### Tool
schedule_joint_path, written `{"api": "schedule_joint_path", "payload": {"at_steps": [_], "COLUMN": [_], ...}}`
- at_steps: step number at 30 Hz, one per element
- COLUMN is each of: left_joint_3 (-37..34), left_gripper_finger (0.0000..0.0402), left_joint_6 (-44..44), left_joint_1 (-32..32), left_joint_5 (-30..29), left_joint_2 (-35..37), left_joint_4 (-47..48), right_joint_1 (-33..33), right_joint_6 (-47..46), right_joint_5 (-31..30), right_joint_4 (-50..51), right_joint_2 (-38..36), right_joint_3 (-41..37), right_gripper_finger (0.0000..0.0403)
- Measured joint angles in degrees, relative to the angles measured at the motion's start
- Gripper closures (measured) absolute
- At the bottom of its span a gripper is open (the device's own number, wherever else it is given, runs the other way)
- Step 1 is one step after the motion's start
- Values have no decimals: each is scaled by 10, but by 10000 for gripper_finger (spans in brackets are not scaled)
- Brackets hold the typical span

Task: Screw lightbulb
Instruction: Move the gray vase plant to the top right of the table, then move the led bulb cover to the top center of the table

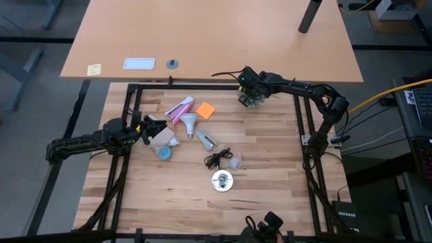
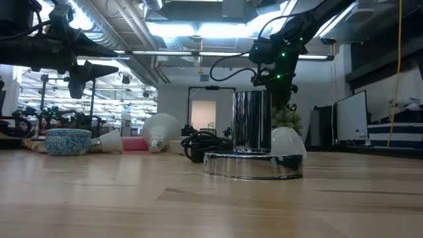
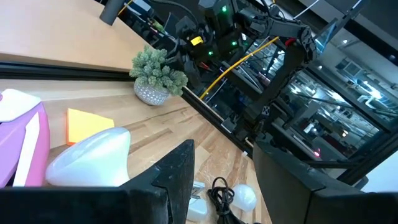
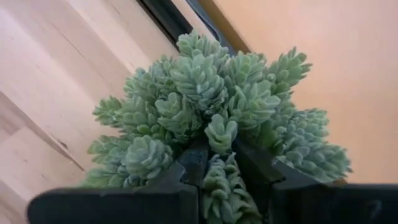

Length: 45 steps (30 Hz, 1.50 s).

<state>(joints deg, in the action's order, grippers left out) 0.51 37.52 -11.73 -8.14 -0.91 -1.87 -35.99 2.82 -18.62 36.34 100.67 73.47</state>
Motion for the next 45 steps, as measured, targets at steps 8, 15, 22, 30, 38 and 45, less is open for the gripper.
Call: {"api": "schedule_joint_path", "payload": {"at_steps": [8, 15, 22, 30, 38, 45], "left_joint_3": [0, 0, 0, 0, 0, 0], "left_gripper_finger": [247, 247, 247, 247, 247, 247], "left_joint_6": [2, 0, 0, 0, 1, 2], "left_joint_1": [0, 0, 0, 0, 0, 0], "left_joint_5": [0, 0, 0, 0, 0, 0], "left_joint_2": [0, 0, 0, 0, 0, 0], "left_joint_4": [0, 0, 0, 0, 0, 0], "right_joint_1": [0, 0, 0, 0, 3, 83], "right_joint_6": [-57, -55, -56, -57, -82, -41], "right_joint_5": [-38, -40, -33, 31, 327, 472], "right_joint_4": [3, 4, 49, 133, 276, 443], "right_joint_2": [2, -2, -13, -14, -14, -21], "right_joint_3": [-2, -2, 36, 140, 233, 244], "right_gripper_finger": [234, 175, 173, 175, 175, 175]}}
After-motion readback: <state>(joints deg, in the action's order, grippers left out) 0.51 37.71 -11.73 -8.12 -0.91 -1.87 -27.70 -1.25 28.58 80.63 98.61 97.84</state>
